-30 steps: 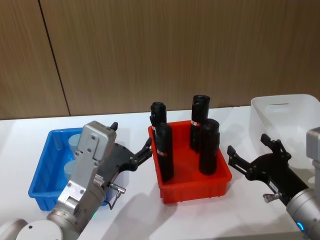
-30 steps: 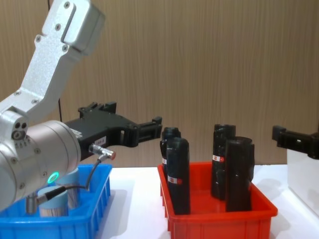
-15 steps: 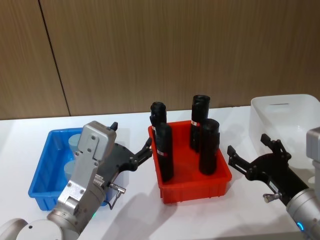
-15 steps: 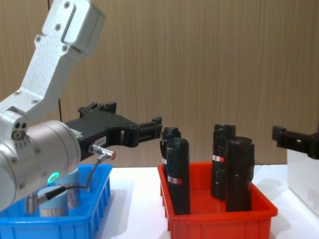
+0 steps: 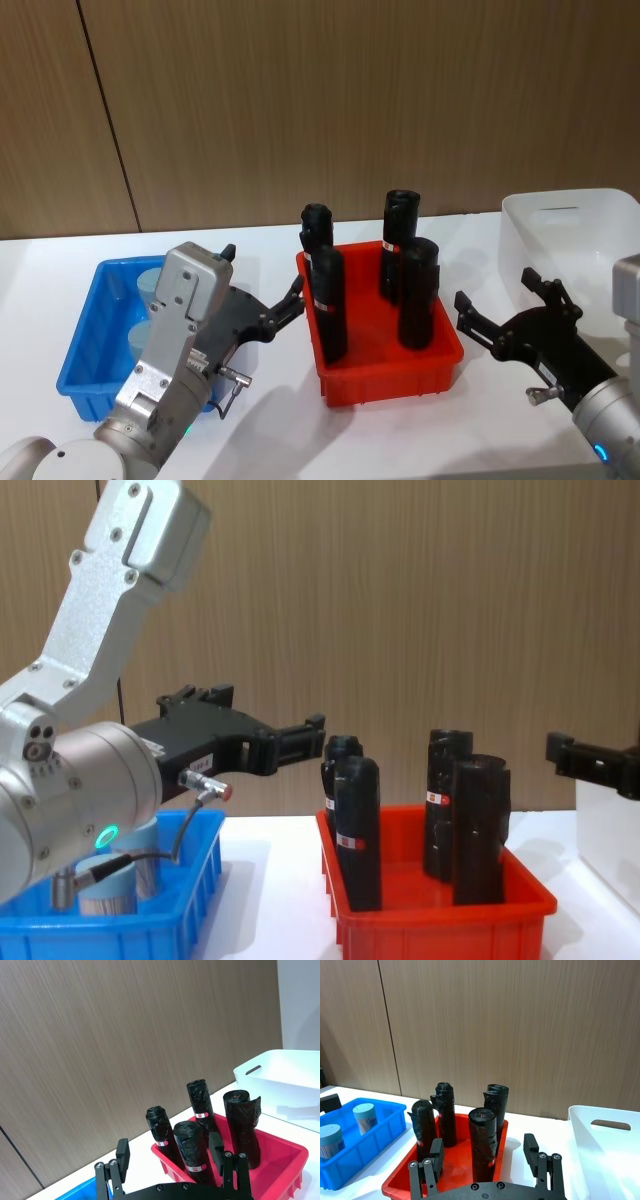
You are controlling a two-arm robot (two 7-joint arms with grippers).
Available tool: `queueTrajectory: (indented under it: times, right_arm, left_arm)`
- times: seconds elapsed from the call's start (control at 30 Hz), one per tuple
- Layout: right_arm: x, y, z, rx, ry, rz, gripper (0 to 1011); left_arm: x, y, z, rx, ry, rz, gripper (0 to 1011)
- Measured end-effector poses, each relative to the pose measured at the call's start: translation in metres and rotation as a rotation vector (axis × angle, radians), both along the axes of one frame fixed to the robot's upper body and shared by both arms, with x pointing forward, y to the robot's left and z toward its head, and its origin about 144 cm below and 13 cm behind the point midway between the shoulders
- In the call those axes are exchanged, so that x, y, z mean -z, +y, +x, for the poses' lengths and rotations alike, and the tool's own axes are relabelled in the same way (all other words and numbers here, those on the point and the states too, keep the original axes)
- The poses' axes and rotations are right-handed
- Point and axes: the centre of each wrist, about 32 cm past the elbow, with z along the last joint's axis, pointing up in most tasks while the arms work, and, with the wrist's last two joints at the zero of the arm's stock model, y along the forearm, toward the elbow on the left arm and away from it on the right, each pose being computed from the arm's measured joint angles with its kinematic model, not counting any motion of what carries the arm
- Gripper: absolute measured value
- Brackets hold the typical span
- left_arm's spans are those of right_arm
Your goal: Pick the cotton swabs from the blue box and place them into the white box.
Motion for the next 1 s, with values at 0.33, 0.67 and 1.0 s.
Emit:
queueTrajectory:
  times: [0.33,0.67,1.0]
  right_arm:
    - [0.0,0.0,0.0,0.0,0.0,0.0,1001]
    - [0.0,0.0,0.0,0.0,0.0,0.0,1001]
    - [0.0,0.0,0.0,0.0,0.0,0.0,1002]
  left_arm:
    - [0.0,0.0,0.0,0.0,0.0,-0.001,1000]
    - [-0.004,0.002,0.005,-0.003,0.018,0.011,1000]
    - [-0.003,0.011,0.014,0.005,0.056,0.009,1000]
